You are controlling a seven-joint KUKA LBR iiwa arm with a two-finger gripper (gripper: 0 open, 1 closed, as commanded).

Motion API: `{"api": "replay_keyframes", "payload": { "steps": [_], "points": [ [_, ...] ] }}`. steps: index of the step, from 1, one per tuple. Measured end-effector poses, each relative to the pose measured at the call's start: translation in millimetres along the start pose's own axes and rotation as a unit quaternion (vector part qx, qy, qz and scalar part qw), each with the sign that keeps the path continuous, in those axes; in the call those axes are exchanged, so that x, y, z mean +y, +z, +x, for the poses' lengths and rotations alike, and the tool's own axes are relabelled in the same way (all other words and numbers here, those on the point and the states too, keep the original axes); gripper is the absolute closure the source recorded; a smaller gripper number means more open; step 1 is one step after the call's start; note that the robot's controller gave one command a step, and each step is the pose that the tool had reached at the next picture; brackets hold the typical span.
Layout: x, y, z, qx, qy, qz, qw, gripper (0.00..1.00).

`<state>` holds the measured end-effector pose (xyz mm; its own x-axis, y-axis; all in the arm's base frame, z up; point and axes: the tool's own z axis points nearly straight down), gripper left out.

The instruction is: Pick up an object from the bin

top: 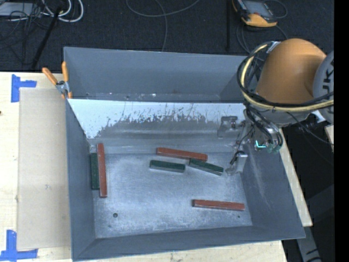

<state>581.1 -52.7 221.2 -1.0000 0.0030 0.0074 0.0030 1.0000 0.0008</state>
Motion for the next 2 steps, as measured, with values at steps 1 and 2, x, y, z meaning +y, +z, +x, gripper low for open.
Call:
{"api": "replay_keyframes", "payload": {
  "steps": [1, 2],
  "points": [
    [-28.4, 149.7, -33.6, -0.0001, -0.020, 0.000, 0.9998, 0.00],
    [-28.0, 144.9, -35.3, -0.0032, -0.021, 0.000, 0.9998, 1.00]
  ]
}}
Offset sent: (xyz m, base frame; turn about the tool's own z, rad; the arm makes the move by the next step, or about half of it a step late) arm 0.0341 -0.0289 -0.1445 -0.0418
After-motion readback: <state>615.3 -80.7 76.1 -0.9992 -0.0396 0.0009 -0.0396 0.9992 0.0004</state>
